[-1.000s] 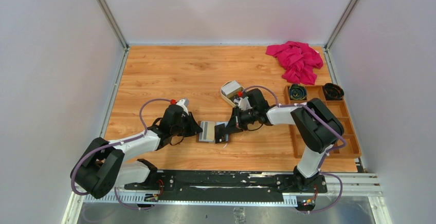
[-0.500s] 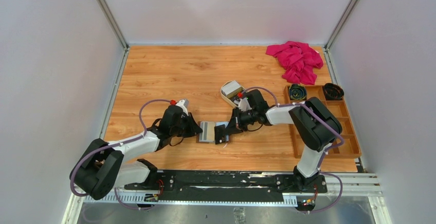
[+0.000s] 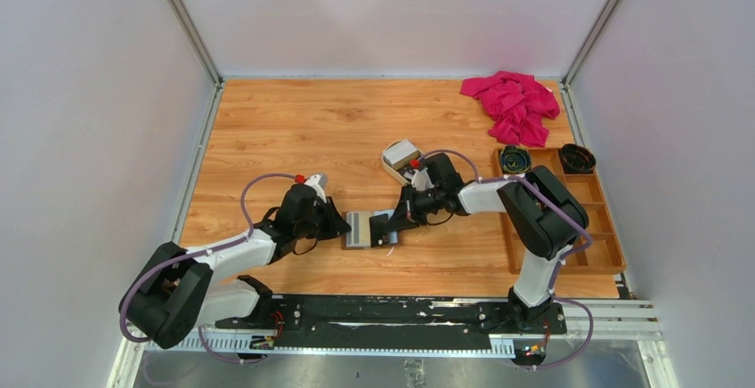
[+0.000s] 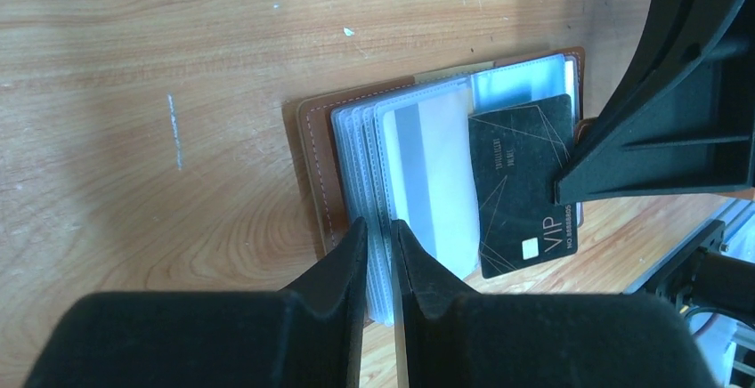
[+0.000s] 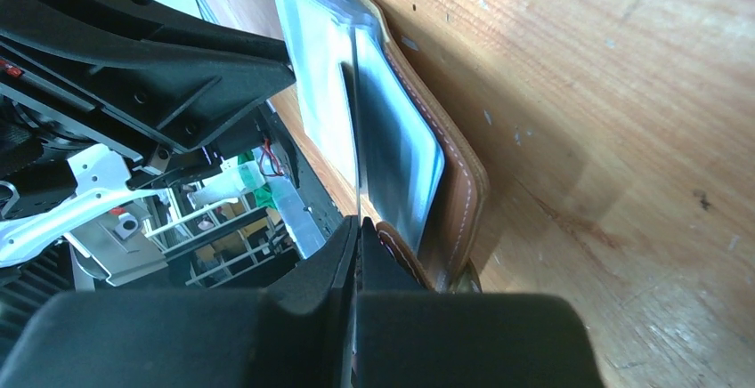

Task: Put the credit cards into the card holder
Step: Insert the credit card into the card holder.

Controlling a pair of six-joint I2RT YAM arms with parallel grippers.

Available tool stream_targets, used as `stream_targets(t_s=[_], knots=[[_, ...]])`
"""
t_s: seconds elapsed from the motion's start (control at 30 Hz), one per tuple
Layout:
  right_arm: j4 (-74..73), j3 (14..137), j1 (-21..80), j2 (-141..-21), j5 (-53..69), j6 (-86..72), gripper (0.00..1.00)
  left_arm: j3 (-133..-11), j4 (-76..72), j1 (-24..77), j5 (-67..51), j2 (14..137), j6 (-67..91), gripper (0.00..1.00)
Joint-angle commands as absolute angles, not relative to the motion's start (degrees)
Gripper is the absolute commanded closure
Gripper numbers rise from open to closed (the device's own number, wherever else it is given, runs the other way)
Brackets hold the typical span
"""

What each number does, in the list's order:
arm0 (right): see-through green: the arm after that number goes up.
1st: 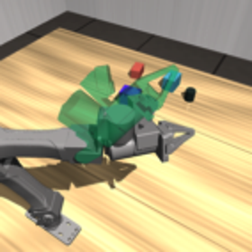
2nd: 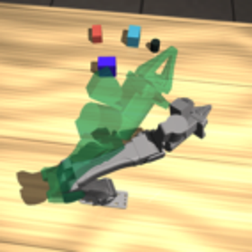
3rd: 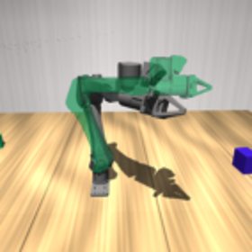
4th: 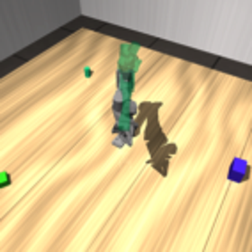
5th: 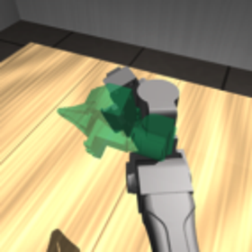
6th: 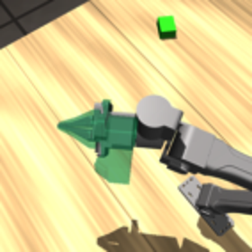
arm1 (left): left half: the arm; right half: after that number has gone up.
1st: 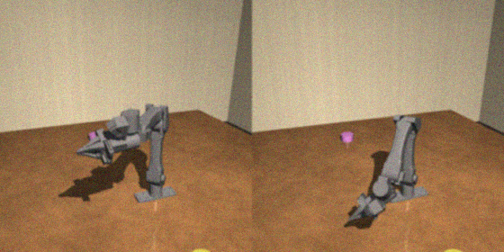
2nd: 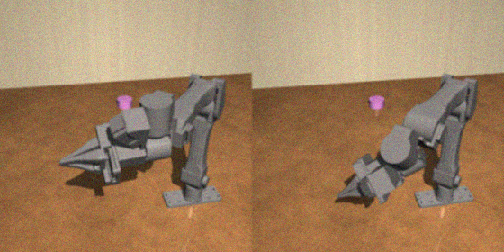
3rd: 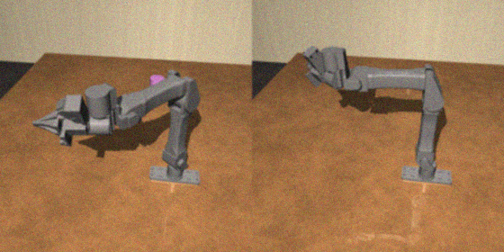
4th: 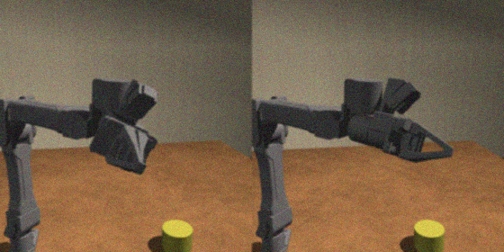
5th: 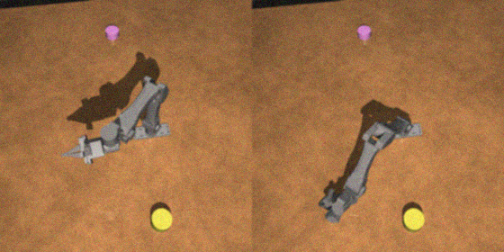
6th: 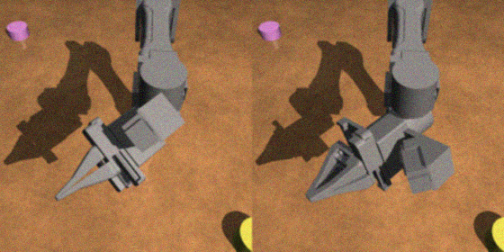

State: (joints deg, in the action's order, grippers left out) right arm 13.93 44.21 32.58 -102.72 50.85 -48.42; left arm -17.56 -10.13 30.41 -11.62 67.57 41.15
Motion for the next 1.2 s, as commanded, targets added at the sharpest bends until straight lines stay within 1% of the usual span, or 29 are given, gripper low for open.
stream_targets(t_s=[0.0,0.73,0.93,1.17], knots=[[13.0,45.1,32.4,-104.1,48.8,-49.3,1.00,-15.2,-4.3,31.7,-12.1,69.7,40.1,0.85],[12.4,46.8,31.0,-105.5,47.2,-45.5,1.00,-16.1,-5.5,32.9,-13.5,71.3,40.7,0.85],[12.7,47.2,32.9,-106.2,47.1,-45.1,1.00,-16.5,-6.4,34.0,-14.1,72.0,41.4,0.84],[12.7,48.4,34.7,-107.4,46.4,-44.6,1.00,-16.3,-7.5,34.9,-15.5,71.2,42.7,0.80]])
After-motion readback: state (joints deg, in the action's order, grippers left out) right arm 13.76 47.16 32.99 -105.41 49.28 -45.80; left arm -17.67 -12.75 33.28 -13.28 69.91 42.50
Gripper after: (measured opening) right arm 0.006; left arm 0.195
